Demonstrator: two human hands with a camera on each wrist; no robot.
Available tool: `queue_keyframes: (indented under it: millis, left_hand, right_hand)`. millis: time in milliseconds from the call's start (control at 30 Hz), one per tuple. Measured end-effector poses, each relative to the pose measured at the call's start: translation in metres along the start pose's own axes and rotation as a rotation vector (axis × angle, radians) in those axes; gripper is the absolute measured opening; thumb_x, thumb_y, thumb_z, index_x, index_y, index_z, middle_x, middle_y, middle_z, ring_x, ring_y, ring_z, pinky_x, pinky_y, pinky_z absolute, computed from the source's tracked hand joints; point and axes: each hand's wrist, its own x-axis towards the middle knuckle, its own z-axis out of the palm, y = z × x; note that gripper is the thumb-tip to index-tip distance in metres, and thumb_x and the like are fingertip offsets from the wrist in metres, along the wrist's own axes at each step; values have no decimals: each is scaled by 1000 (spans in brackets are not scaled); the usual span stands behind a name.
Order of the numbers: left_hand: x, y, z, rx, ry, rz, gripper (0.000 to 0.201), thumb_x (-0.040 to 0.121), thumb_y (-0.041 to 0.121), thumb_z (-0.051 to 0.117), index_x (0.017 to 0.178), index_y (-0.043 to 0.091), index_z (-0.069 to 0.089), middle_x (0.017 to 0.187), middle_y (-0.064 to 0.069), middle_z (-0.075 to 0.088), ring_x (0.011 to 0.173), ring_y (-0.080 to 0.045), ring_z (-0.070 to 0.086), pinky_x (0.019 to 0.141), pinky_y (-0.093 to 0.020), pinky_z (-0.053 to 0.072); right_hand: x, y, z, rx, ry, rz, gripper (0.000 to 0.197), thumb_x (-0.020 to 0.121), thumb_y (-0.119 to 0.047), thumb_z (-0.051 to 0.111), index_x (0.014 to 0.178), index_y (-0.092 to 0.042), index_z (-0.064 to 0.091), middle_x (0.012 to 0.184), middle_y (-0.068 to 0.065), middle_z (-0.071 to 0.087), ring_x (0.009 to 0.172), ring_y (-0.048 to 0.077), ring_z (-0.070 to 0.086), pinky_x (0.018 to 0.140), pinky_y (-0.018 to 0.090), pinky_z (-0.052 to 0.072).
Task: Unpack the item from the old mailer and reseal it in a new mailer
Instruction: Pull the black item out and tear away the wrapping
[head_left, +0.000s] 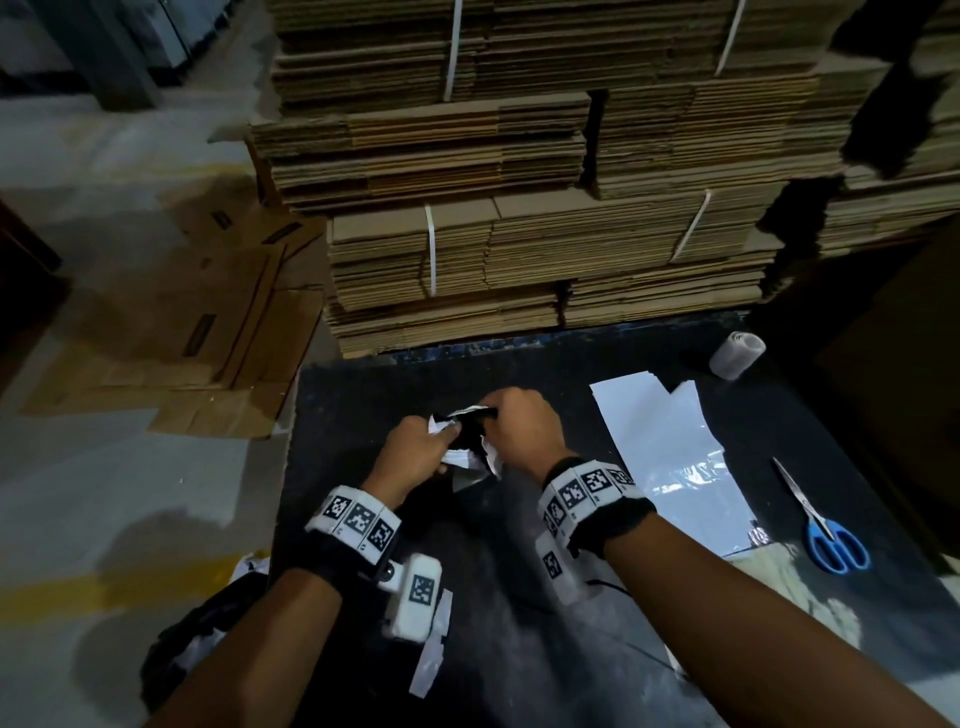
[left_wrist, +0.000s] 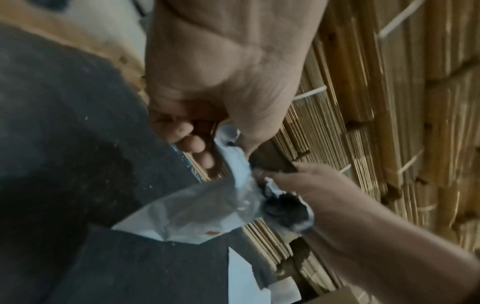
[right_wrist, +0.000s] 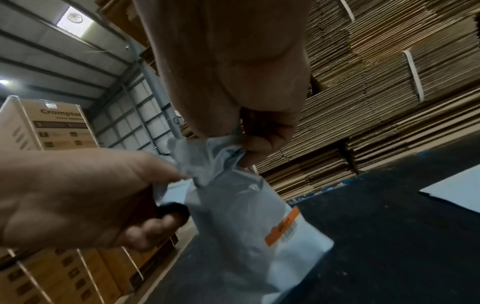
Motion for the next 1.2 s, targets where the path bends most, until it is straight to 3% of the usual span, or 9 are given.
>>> queue_keyframes:
  millis: [67,133,267,433,600,800,933,1033,1200]
  left_hand:
    - [-3,5,-2,18,-51,31,37,94,34,56,66,9,61,48,-2,58,41,-11,52,51,-26,39]
    - [-6,9,-5,47,-101,59,45,97,32,52,57,11,55,44,-1,53,36,-8,47,46,-24,37]
    - [-7,7,-14,77,-204,-11,41,97,34,53,62,11,54,48,-3,51,38,-10,46,38,-19,34]
    - [-3,11,-21,44,-107,107,32,96,24,55,68,8,60,55,-3,57,45,-8,52,55,-27,41]
    - [-4,18,-26,-23,-138,88,31,97,19,53,68,6,56,55,-8,54,37,-6,50,42,-20,39]
    - [-7,28,-32,342,-20,451,20,93,29,58,78,16,59,69,-1,59,67,-15,56,59,-30,38]
    - [-6,36,-25,434,-16,483,37,95,18,53,60,26,43,58,5,51,56,-15,49,55,-29,34]
    - [-11,40,-17,465,-18,515,32,88,8,51,61,23,45,58,1,54,55,-19,53,52,-32,40]
    - [-24,47,-4,502,-49,641,30,90,16,51,62,26,43,56,5,50,54,-19,52,51,-33,39]
  right_hand:
    - [3,3,-3,-15,-21,-32,17,82,-15,60,95,-22,70,92,7,70,90,30,66,67,31,48]
    - [5,7,-7,53,-31,-143,22,87,-21,59,106,-23,69,103,7,68,98,26,64,79,35,51]
    - [8,12,-13,131,15,-291,17,91,-22,59,101,-19,73,98,1,71,92,17,65,84,36,52]
    - [11,11,-10,130,-65,-259,17,87,-34,62,97,-24,71,96,1,70,90,17,64,80,34,52]
    - [9,11,-4,101,-14,-227,18,87,-24,58,99,-22,71,94,2,72,89,24,66,74,33,52]
    - [10,4,-7,-34,-13,-229,20,95,-26,49,95,-21,68,88,5,71,83,27,65,66,33,49]
    - [7,-5,-13,-41,29,-166,21,94,-25,46,92,-19,66,88,8,69,84,31,64,65,33,45]
    - [5,-13,-16,13,36,-51,18,87,-19,51,87,-20,68,90,9,68,86,32,63,67,32,42]
    - [19,7,-17,156,19,106,18,82,-12,56,81,-13,74,85,12,72,85,30,67,70,31,51]
